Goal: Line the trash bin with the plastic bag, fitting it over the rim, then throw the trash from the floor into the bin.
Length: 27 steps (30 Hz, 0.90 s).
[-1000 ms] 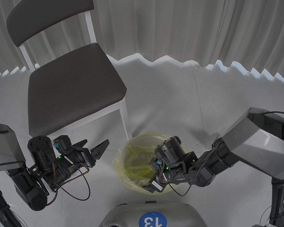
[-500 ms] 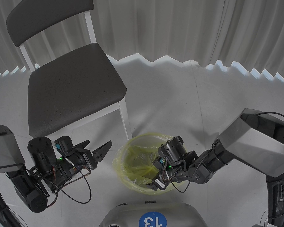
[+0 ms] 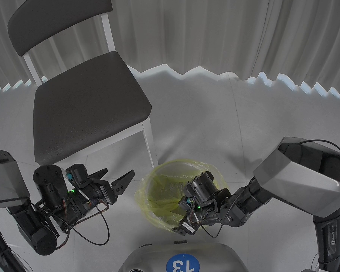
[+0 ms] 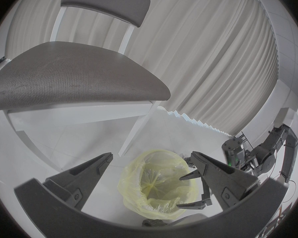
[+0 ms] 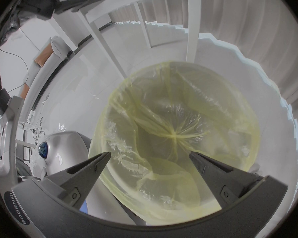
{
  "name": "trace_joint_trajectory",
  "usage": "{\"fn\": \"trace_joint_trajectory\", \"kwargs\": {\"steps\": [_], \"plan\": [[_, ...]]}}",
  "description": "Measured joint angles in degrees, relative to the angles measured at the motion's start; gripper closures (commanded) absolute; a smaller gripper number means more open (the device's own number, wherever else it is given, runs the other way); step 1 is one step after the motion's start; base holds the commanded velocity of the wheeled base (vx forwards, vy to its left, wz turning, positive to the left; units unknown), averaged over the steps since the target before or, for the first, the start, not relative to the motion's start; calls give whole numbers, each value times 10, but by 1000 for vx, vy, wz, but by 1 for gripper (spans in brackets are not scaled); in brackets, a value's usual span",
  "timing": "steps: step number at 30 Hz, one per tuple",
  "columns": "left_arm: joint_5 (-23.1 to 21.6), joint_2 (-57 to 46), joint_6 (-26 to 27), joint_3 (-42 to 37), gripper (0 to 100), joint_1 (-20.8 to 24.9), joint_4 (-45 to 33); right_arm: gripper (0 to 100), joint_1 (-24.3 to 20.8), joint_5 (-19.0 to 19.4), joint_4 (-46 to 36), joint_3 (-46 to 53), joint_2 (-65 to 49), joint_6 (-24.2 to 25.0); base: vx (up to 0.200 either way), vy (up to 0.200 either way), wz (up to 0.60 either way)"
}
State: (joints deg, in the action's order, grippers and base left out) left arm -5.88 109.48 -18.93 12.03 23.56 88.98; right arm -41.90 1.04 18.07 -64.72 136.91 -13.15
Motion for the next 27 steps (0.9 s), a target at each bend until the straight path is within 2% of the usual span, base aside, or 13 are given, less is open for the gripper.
{"fn": "trace_joint_trajectory", "kwargs": {"steps": [17, 27], "plan": [[1, 6, 1, 0, 0, -1, 0, 0, 9, 0, 0, -35, 55, 2, 0, 0, 0], [0, 6, 1, 0, 0, 0, 0, 0, -4, 0, 0, 0, 35, 2, 0, 0, 0]]}}
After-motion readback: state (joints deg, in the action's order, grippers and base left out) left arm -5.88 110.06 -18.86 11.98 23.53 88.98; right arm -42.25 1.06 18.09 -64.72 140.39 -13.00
